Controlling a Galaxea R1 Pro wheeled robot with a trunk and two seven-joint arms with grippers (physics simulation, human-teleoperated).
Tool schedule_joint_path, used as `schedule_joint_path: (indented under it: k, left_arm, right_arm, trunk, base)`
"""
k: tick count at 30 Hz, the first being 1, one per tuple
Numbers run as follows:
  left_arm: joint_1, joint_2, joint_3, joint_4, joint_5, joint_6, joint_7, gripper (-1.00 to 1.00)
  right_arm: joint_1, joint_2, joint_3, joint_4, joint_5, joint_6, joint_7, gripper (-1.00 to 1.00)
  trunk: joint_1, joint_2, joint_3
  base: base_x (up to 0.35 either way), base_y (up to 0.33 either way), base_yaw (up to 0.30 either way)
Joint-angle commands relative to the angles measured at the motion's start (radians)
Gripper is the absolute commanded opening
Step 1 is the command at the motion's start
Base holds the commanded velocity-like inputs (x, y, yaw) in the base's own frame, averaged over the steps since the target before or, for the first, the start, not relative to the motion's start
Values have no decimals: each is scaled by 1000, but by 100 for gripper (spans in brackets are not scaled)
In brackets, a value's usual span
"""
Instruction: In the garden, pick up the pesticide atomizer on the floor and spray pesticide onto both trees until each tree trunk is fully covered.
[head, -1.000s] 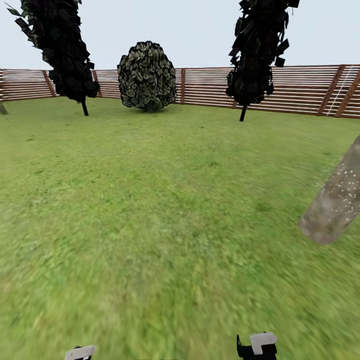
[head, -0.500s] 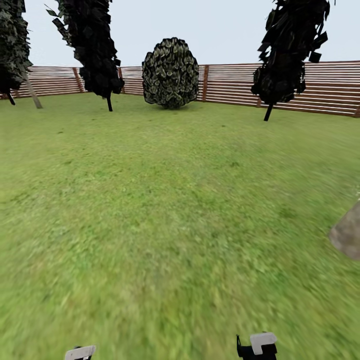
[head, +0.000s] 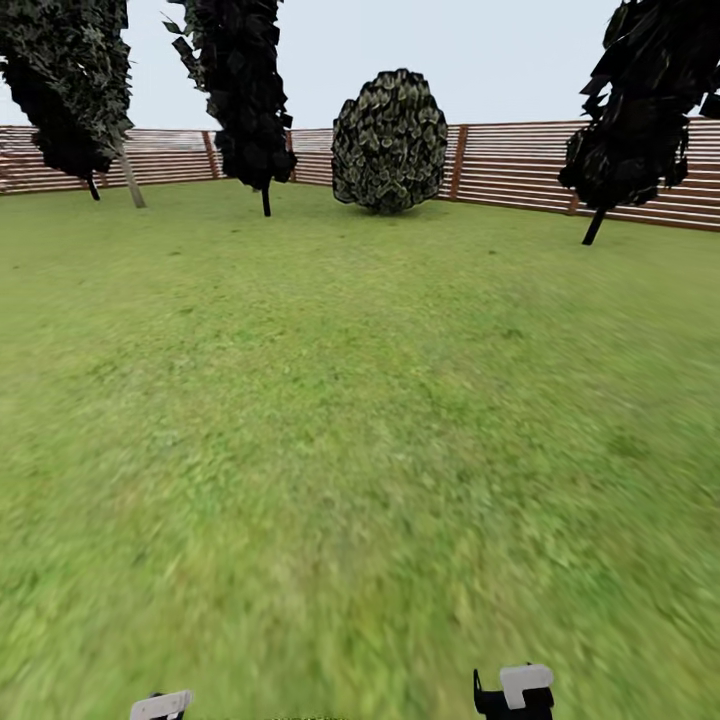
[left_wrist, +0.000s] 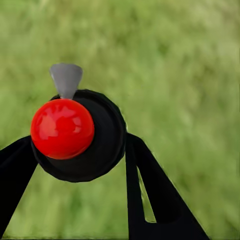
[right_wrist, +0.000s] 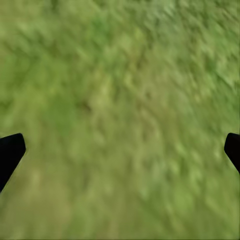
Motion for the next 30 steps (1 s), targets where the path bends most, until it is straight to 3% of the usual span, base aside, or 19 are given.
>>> schedule_joint_path:
  k: [1,30]
  left_arm:
    - [-1,0,-6,1,10,-3,-4,-100]
    - [-1,0,-6,1,11,-2,-4,-100]
  right_arm:
    - [0,0,7,1,6,1,-10,100]
    - [0,2,8,3,7,2,-6,100]
  trunk:
    - [0,0,-1]
    - [0,0,-30]
  base:
    - [0,0,271]
    - [0,0,244]
